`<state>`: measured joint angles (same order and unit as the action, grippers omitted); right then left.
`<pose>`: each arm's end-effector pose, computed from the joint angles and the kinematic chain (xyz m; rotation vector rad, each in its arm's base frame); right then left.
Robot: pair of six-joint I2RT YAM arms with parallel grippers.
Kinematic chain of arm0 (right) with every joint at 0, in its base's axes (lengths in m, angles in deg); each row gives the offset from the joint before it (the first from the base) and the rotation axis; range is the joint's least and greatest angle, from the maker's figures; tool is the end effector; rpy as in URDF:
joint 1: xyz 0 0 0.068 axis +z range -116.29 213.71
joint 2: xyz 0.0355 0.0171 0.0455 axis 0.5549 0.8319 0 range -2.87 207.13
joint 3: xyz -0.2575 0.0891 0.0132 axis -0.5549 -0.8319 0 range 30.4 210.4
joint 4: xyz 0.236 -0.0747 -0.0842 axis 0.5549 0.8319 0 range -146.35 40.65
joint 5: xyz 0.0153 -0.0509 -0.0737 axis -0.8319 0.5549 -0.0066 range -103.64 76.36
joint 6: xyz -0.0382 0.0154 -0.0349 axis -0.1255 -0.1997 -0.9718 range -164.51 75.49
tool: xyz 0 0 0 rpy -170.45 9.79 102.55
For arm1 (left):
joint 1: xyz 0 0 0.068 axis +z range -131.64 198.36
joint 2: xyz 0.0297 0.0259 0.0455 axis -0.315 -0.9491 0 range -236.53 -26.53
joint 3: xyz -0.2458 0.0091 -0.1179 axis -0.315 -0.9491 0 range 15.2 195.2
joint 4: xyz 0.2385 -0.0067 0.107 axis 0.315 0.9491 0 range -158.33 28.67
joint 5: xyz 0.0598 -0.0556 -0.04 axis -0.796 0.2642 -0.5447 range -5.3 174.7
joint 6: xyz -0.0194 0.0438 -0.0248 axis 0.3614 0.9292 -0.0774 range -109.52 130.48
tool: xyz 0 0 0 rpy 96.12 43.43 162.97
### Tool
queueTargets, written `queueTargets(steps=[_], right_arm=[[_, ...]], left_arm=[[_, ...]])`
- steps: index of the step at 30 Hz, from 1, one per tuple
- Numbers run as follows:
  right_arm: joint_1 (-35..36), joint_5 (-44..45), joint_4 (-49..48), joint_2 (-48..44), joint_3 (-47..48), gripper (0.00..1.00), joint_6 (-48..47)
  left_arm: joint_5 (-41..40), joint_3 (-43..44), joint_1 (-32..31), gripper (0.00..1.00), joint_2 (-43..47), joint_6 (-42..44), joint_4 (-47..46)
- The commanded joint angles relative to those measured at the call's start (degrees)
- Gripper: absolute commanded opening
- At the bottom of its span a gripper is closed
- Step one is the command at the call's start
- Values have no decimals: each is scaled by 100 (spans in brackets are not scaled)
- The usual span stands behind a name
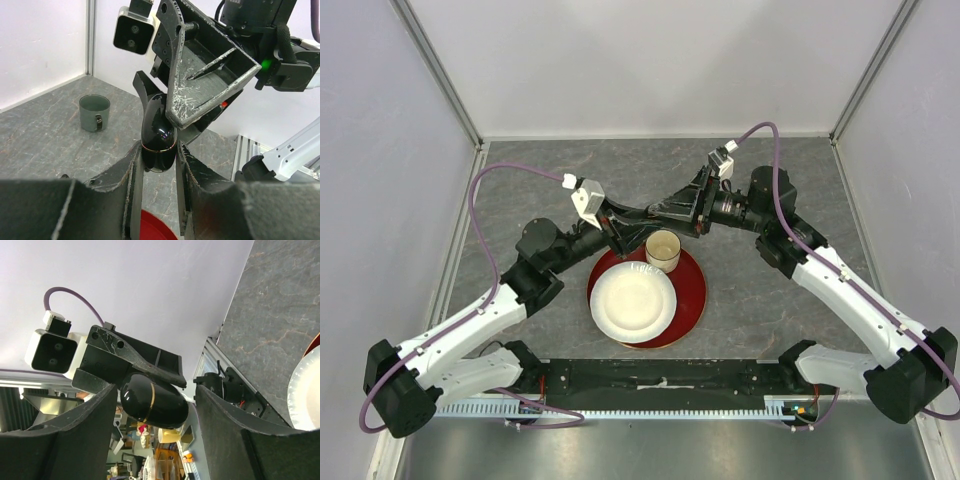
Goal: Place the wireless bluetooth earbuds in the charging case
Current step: Pick up the charging case at the center of the board.
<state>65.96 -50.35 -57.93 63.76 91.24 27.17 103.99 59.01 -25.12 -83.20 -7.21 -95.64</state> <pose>0.2147 0.1608 0.3832 0.0909 2.0144 1.8041 0.1599 -0.1678 0.3649 0.6070 1.2864 -1.1154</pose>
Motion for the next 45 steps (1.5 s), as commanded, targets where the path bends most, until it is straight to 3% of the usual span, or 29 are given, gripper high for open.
queueTargets(steps=[1,10,12,15,19,26,37,45], right_arm=[[-52,-319,-26,-27,288,68,320],[-96,-433,-35,25,253,44,443],[-96,-451,-44,43,244,47,461],[-105,-451,-52,52,288,71,470],[-140,-390,-70,26,288,74,548],[-210,-337,-79,-19,209,65,751],[-263,-389,-202,-10,174,62,865],[-272,-530,-421,17,156,42,944]], left_arm=[[-171,4,-11,2,112,389,-117],[-136,22,-2,2,138,548,6],[-49,31,-11,2,129,583,15],[5,22,-20,2,138,618,24],[-13,-13,-11,2,182,653,77],[-22,-31,-20,2,252,820,138],[145,-13,-20,2,191,1022,147],[31,-22,-46,2,173,1049,165]])
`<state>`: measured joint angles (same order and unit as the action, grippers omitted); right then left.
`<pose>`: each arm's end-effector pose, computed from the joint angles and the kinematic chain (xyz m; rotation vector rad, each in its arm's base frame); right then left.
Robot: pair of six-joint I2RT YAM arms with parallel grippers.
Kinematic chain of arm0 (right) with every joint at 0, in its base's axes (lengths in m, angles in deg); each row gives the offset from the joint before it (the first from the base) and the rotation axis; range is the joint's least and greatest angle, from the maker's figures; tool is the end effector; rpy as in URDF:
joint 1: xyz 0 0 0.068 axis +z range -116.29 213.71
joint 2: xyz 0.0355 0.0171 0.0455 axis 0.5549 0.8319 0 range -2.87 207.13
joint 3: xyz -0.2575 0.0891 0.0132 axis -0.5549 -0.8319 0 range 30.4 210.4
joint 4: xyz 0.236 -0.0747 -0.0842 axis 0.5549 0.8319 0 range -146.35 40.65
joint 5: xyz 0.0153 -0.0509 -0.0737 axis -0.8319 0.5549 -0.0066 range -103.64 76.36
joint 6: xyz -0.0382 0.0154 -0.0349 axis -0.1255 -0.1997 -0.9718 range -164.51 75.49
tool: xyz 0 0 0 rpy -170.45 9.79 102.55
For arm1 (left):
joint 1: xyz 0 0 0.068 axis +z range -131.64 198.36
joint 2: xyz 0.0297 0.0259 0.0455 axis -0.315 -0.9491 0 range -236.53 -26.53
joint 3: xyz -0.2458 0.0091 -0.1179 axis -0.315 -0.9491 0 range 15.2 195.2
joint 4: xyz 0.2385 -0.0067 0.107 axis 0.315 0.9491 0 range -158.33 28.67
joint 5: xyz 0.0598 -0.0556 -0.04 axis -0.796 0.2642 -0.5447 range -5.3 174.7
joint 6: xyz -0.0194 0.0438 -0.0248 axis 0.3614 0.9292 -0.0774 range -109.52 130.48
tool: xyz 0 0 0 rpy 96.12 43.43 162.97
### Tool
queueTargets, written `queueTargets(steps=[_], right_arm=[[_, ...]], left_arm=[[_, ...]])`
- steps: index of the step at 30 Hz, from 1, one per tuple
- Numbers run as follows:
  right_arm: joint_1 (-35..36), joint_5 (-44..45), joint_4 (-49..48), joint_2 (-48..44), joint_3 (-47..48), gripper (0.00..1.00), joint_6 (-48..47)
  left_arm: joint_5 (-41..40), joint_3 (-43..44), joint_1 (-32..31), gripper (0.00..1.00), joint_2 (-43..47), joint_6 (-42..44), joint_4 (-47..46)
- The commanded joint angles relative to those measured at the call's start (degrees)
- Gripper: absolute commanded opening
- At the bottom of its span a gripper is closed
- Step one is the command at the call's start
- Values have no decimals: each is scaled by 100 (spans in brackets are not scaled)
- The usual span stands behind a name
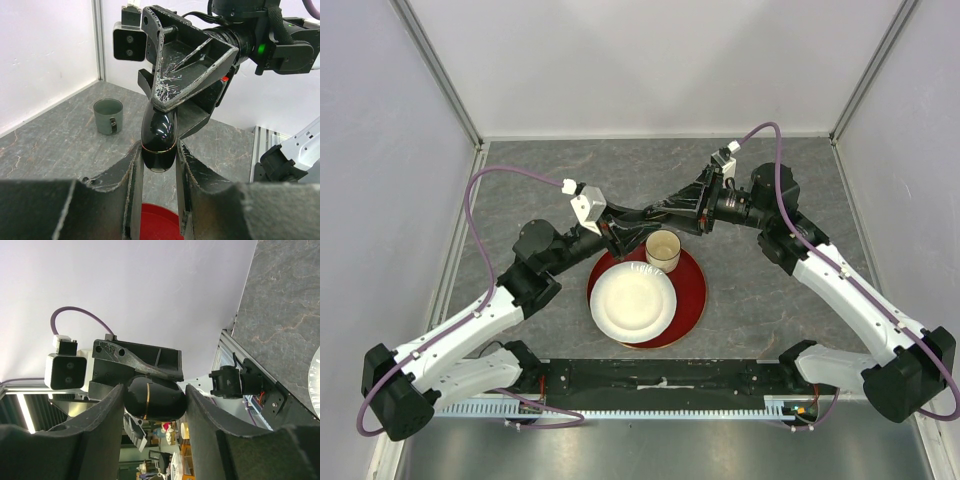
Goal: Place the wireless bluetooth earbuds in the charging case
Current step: Pick up the charging case at the center of the board.
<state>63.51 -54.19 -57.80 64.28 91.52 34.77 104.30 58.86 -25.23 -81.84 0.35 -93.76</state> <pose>0.2211 0.1535 0.3826 0.2141 2.0677 1.9010 0.1557 -0.1647 0.3654 0.6906 1.2385 -1.0110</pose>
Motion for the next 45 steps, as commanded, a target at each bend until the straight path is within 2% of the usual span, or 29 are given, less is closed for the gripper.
queueTargets(steps=[1,2,3,4,6,9,22,32,45], right_arm=[[-18,-163,-443,-18,128,38,184],[-18,-189,-470,-27,111,36,184],[-18,-198,-513,-27,102,34,184],[-18,-190,-531,-27,84,31,201],[-18,-207,-584,-18,49,28,192],[-18,-216,-645,-9,-13,26,236],[-18,-286,-1155,17,-259,24,597],[-18,-286,-1164,34,-294,24,571],[-10,-418,-1322,87,-276,25,667]], left_arm=[[-17,2,-35,3,20,292,-15],[-17,2,-44,8,11,266,-6],[0,20,-35,21,3,249,12],[53,20,-35,25,-6,231,-6],[71,11,-35,34,-6,213,-32],[97,-50,-35,40,3,178,-172],[62,-666,-44,45,-50,-209,-2026],[132,-622,-79,47,-68,-33,-2247],[106,-587,-149,45,-516,-103,-2827]])
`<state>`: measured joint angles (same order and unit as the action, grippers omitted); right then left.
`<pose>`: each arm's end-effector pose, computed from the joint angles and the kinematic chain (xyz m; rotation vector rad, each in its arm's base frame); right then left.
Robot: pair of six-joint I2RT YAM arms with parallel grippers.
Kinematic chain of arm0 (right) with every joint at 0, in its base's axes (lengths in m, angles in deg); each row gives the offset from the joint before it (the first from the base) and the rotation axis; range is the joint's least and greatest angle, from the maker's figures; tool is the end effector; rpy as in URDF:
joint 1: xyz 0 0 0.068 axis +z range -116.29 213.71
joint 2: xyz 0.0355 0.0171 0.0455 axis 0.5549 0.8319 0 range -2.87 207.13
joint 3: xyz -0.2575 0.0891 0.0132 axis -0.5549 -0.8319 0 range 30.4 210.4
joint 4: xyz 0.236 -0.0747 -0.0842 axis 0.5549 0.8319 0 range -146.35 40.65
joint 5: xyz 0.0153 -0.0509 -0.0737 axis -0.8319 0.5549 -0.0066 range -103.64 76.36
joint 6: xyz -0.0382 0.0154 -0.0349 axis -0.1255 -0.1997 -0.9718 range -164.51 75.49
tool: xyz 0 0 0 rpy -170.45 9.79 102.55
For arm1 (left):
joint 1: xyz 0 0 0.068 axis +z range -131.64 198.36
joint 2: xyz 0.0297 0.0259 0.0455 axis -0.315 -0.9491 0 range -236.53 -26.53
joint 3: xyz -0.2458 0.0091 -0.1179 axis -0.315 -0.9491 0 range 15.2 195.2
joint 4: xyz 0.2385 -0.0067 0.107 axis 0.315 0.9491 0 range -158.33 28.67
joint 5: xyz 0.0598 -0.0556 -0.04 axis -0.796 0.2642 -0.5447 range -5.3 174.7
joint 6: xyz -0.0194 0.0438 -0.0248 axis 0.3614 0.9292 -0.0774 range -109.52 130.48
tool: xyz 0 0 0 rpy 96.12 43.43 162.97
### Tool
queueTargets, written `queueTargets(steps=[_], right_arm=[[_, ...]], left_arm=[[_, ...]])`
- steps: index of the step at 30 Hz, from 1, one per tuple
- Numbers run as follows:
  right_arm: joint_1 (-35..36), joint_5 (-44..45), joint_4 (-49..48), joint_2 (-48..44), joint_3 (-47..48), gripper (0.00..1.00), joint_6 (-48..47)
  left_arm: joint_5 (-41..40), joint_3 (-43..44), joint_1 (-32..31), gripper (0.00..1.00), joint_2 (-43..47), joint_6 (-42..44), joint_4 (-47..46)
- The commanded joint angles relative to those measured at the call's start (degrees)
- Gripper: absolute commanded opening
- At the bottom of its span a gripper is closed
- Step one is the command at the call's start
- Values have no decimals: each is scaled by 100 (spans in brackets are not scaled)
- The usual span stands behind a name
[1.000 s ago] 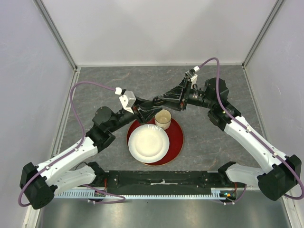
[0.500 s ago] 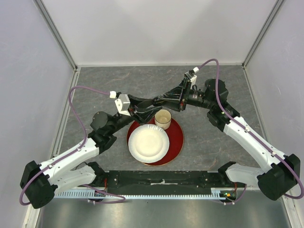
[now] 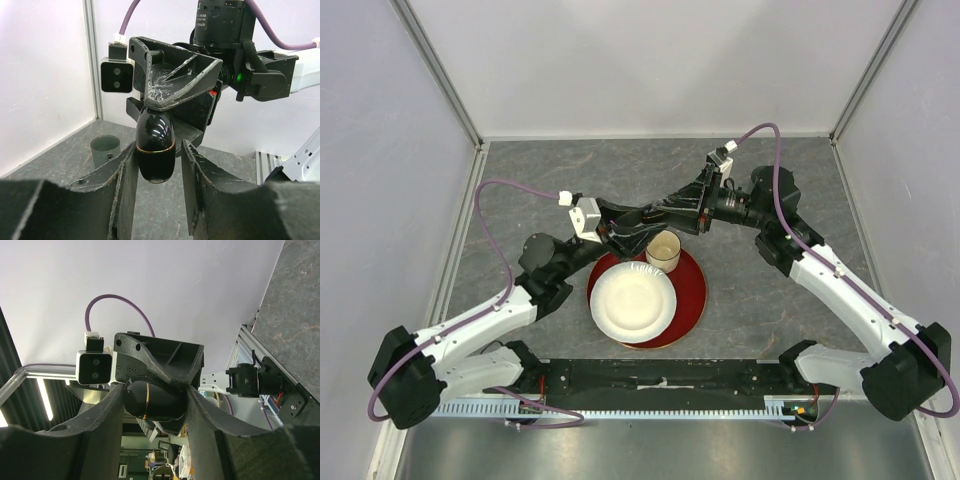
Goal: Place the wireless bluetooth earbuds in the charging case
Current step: Pick up the charging case at the center of the board.
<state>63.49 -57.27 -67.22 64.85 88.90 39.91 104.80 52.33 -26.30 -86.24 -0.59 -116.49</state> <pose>0.2230 0.1561 0.3806 0.1734 2.0094 2.0169 0.1572 -0.1726 0.3491 0.6544 1.0271 -1.0533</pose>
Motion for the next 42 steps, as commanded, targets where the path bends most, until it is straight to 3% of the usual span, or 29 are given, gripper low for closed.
queueTargets(steps=[1,9,18,22,24,28,32,34,37,42], right_arm=[[-16,-110,-380,39,-23,25,153],[-7,-154,-424,57,-49,25,180],[-16,-163,-468,74,-58,25,206],[-16,-154,-425,66,-76,25,180],[-16,-136,-346,57,-76,30,110],[-16,-31,-152,31,-111,43,-136],[-16,144,-99,-40,-163,67,-435],[-25,232,-47,-84,-146,73,-593],[-25,469,260,-198,3,82,-1154],[-25,1067,1138,-531,416,87,-3025]], left_arm=[[56,76,-42,44,-85,-9,-580],[12,137,-51,40,-208,0,-721],[-102,93,-86,22,-279,-71,-940],[-102,93,-113,8,-323,-158,-1046],[-120,93,-104,2,-340,-185,-1099],[-190,32,-121,2,-323,-264,-1178],[-243,-91,-113,2,-200,-264,-1161],[-252,-205,-130,2,-77,-255,-1125],[-226,-302,-121,2,159,-255,-792],[-147,-495,-113,2,512,-483,-318]])
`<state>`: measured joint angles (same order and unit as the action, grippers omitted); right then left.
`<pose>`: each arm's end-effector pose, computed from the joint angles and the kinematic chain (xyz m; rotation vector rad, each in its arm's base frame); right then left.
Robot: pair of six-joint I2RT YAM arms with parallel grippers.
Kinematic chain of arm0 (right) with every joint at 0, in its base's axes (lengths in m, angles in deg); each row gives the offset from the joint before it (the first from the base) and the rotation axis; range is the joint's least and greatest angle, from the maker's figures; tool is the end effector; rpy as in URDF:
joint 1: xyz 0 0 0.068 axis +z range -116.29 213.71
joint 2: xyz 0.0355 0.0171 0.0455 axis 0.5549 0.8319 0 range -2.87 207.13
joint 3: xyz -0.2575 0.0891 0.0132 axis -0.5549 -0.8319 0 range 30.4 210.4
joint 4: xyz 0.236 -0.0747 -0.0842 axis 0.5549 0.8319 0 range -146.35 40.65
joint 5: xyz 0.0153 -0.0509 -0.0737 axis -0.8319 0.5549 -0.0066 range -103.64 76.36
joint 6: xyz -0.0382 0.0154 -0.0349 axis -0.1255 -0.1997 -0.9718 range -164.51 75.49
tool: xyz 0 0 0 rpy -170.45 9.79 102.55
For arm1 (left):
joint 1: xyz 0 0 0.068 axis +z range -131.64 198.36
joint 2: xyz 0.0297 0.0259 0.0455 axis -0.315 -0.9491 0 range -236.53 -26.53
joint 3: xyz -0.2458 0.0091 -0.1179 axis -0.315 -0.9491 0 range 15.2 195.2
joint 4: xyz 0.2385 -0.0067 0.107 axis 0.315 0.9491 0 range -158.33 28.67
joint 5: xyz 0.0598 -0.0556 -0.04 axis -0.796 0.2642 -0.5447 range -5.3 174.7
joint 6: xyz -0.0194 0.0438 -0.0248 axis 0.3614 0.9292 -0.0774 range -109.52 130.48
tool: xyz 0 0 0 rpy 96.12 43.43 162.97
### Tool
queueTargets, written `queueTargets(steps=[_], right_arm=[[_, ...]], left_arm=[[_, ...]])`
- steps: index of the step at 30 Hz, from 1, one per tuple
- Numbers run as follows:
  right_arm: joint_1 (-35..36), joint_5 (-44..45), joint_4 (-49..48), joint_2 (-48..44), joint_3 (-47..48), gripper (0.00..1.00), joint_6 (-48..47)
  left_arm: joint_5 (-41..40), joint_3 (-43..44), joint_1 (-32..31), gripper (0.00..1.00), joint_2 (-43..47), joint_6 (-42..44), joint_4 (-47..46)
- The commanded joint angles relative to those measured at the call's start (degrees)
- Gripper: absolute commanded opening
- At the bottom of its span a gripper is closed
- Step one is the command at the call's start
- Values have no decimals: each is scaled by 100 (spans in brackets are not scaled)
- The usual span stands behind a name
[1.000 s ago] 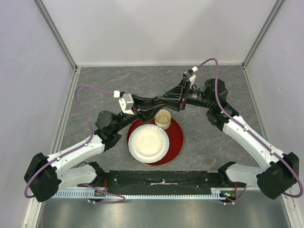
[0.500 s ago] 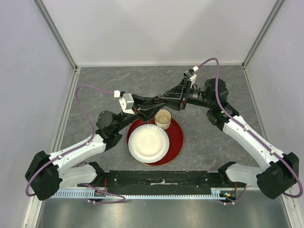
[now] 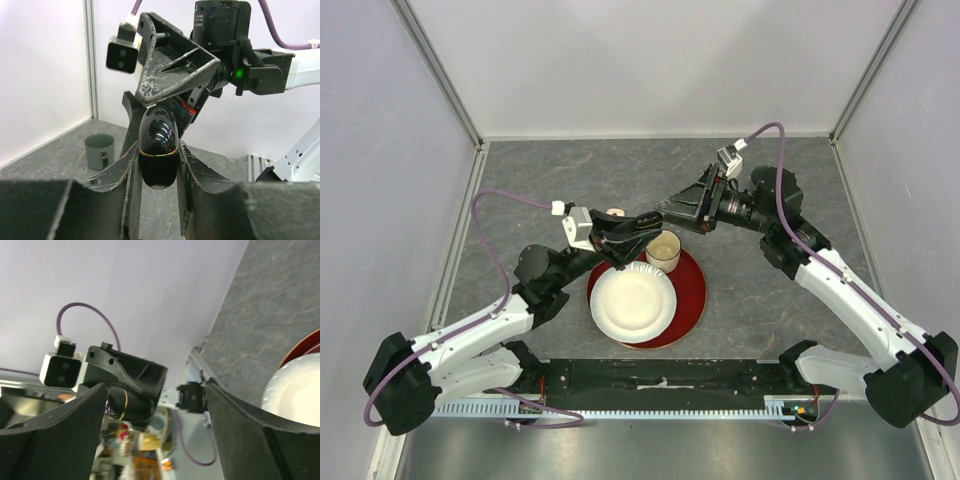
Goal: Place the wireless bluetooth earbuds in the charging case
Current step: Pick up the charging case at the center of the board, then open the charging case.
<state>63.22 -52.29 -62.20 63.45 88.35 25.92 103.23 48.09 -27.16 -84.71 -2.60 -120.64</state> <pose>0.2212 0.1509 0.3745 0.0658 1.9708 1.7915 0.1489 -0.1678 0.3363 0.6161 1.0202 -1.0838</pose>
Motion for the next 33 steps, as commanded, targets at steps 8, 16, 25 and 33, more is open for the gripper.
queueTargets(steps=[8,16,25,33], right_arm=[[10,448,1560,-691,796,89,-3668],[54,-72,1639,-639,831,88,-3923],[89,-265,2008,-533,875,87,-4152],[81,-29,2096,-410,884,87,-4205]], left_arm=[[265,51,-27,2,483,-783,687],[653,219,-36,2,131,-828,486],[679,297,-27,2,25,-713,371],[898,298,-36,2,25,-582,239]])
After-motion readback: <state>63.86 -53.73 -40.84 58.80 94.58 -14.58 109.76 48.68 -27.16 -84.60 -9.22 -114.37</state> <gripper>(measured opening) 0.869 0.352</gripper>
